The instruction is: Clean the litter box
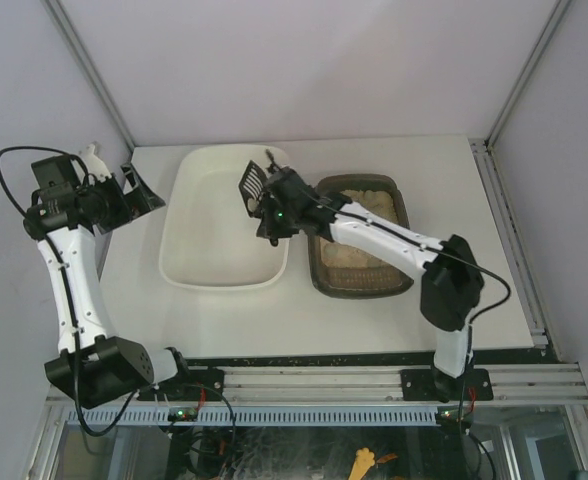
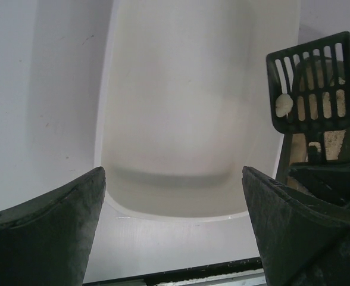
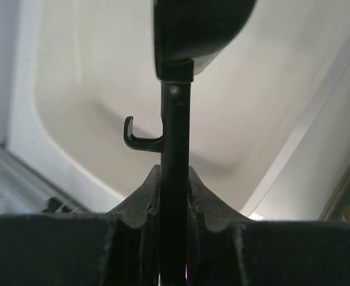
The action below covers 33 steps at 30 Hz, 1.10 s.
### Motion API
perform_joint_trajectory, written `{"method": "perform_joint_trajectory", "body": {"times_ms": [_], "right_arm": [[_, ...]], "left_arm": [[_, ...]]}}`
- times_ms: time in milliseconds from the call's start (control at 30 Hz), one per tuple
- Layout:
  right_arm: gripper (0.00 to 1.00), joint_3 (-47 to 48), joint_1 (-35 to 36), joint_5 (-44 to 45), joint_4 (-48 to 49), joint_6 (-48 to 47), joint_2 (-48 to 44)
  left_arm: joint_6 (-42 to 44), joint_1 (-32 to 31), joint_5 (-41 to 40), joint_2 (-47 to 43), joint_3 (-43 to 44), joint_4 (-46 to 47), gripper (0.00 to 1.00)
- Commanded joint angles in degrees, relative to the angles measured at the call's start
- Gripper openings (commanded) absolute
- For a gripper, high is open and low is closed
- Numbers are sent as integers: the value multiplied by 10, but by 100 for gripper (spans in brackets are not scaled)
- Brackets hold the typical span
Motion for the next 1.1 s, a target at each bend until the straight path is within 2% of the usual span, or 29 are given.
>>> {"method": "perform_joint_trajectory", "body": {"times_ms": [0,167,267,700,833,967,1067], "right_arm": [[0,146,46,178,-205,-85,92],[0,291,80,297,-308,-122,188],[0,336,86,330,-339,-138,213],[0,364,92,353,-362,-160,216],[0,319,83,332,-344,-132,158],[0,145,49,259,-248,-109,27],[0,34,9,199,-197,-83,-65]], "left_arm": [[-8,4,-3,-31,-16,30,100],[-5,4,-9,-38,-22,33,100],[-4,4,-8,-38,-23,34,100],[-25,3,41,-31,-33,45,100],[-52,-44,36,-22,-23,58,100],[-40,-170,-25,15,14,60,100],[-76,-230,-40,64,53,70,100]]}}
